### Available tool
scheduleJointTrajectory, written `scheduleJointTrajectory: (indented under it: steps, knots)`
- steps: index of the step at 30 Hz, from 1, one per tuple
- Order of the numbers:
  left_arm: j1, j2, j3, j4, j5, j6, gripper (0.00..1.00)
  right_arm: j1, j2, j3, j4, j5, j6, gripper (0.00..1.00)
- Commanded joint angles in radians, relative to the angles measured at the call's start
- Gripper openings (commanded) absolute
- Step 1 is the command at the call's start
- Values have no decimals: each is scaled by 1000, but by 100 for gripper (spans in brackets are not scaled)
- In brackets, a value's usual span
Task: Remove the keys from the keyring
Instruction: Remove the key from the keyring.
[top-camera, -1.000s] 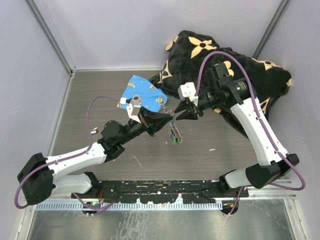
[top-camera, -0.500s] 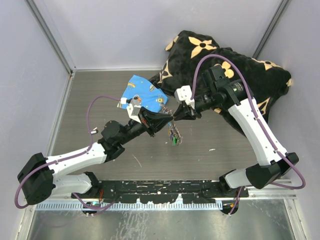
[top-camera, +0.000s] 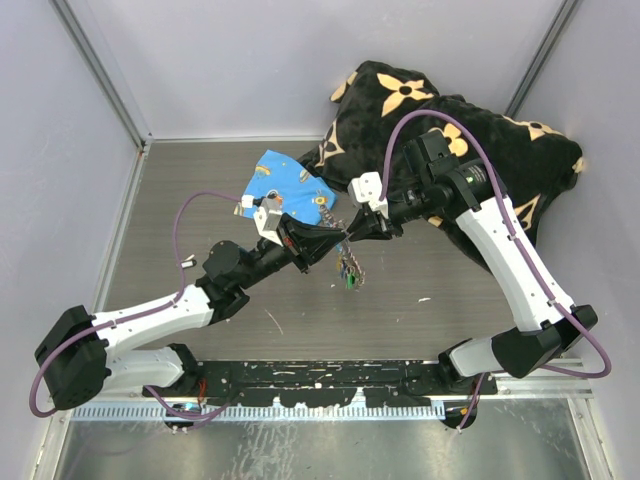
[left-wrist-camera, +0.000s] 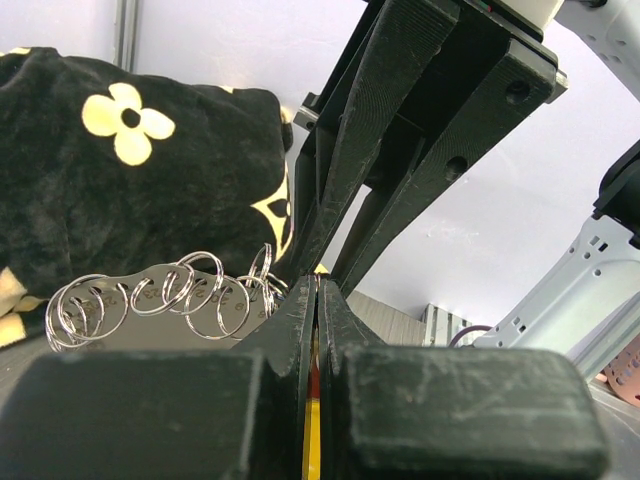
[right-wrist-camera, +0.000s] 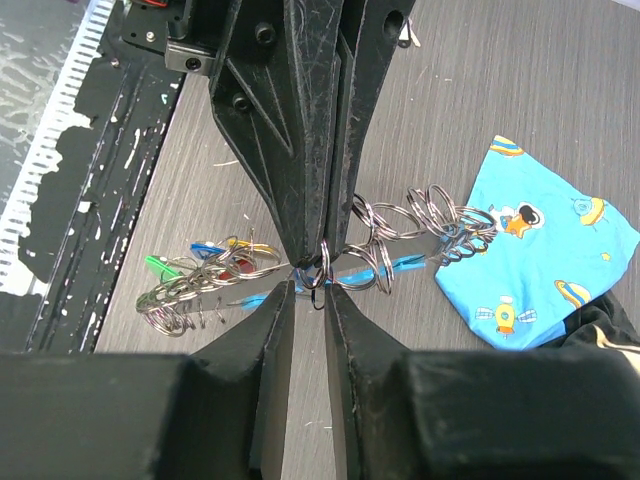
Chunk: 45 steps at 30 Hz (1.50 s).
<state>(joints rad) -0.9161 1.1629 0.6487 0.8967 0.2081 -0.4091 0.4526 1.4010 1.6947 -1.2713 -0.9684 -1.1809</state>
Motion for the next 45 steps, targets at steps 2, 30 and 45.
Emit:
scheduleJointTrajectory:
  steps: [2, 30, 45]
  knots:
    - [-1, -19, 51, 96, -19, -16, 0, 5, -23, 5, 11, 18, -19, 24]
    - [10, -35, 81, 8, -44, -106, 0, 5, -25, 21, 46, 163, -35, 25]
    - [38, -97, 85, -132, -58, -216, 0, -48, -299, -261, 288, 192, -97, 67]
